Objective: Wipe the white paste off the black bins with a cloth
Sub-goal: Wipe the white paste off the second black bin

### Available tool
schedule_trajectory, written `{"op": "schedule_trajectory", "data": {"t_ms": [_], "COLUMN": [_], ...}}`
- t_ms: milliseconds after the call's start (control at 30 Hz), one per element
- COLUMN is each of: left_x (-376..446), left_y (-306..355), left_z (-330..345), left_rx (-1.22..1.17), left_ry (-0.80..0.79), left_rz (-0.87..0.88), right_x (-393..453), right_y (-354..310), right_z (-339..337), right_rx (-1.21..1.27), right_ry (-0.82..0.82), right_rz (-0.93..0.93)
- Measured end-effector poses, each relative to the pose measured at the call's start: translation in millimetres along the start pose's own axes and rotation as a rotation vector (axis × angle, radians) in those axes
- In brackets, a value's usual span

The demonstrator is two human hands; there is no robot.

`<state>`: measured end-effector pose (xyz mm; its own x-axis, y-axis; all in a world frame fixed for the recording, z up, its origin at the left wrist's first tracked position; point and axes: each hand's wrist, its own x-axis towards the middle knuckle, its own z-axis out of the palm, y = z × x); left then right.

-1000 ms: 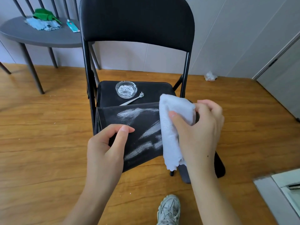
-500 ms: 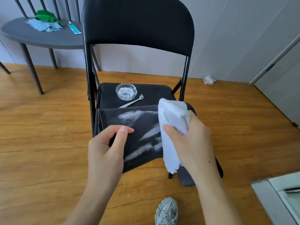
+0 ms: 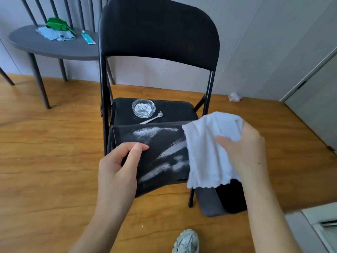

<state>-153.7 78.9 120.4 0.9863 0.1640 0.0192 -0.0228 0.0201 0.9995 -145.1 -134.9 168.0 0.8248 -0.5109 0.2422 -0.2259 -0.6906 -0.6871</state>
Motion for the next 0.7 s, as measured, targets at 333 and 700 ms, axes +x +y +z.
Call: {"op": "schedule_trajectory", "data": {"t_ms": [333, 700], "left_x": [4, -3], "left_y": [-3, -2], "left_z": [1, 4], "left_rx": [-0.024, 0.041], "left_ry": [0.031, 0.021], "left_rz": [-0.008, 0.026], "right_x": [-26, -20], "right_y": [-5, 2], "right_z": [28, 50], "right_rx": [-0.502, -0.497], "right_ry": [0.17, 0.151], "right_rz": [-0.398, -0.336]}}
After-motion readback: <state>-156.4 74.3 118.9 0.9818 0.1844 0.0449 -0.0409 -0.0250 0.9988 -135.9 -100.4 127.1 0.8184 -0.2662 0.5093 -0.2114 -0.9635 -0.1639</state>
